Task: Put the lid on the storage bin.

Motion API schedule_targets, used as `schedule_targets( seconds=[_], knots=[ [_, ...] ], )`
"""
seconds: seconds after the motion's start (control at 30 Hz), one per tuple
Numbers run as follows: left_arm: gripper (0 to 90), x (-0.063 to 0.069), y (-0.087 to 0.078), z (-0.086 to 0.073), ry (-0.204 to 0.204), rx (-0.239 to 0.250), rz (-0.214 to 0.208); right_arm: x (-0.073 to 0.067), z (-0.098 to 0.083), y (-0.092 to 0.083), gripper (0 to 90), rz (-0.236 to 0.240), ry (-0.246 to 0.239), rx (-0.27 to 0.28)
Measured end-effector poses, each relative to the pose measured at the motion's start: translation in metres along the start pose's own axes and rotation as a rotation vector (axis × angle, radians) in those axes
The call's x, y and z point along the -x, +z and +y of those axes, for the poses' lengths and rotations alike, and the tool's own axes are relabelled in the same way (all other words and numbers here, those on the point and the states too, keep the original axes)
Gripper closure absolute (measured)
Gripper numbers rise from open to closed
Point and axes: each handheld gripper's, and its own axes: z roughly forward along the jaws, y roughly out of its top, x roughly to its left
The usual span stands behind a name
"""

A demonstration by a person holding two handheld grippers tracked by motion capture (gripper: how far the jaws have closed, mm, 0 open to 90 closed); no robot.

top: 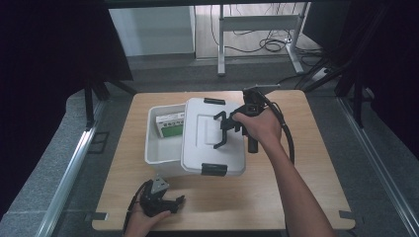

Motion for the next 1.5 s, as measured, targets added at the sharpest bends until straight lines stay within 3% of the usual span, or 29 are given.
schedule_targets(
  seconds=[0.97, 1.5],
  knots=[
    [12.5, 0.000, 0.000, 0.000, -0.005, 0.003, -0.002, -0.034, 0.008, 0.033, 84.6, -0.012, -0.036, -0.039],
    [12.4, 0.000, 0.000, 0.000, -0.002, 0.000, -0.003, -0.046, 0.010, 0.038, 84.6, -0.017, -0.045, -0.045]
  ],
)
